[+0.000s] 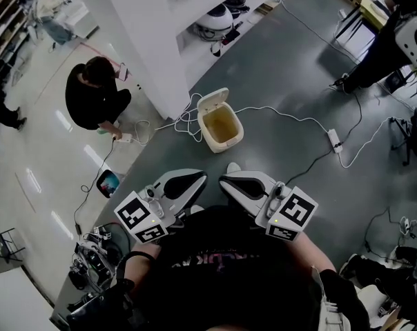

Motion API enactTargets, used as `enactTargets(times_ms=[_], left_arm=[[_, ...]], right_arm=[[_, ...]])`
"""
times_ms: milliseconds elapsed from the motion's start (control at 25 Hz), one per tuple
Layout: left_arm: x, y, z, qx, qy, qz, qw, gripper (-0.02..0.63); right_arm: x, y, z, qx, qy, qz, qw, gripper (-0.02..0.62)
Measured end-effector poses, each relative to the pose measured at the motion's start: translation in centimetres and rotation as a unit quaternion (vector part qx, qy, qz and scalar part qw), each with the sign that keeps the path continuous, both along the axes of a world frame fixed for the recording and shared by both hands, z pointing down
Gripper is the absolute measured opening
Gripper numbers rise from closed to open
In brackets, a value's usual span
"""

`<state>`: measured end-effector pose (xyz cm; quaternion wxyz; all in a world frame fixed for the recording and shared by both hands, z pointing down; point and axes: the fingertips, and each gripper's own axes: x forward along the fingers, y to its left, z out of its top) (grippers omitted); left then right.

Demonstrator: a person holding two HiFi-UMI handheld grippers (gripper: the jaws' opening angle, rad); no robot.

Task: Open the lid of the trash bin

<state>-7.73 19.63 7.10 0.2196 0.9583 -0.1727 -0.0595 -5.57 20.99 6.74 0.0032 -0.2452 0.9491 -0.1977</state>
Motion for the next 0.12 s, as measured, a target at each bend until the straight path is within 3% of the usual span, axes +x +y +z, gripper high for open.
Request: enactTargets(times_ms=[120], left_arm=[[0.38, -0.36, -0.07, -0.001, 0.0, 0.003, 1.0, 0.003]], right_arm=[[0.4, -0.36, -0.06, -0.001, -0.001, 0.003, 1.0, 0.006]])
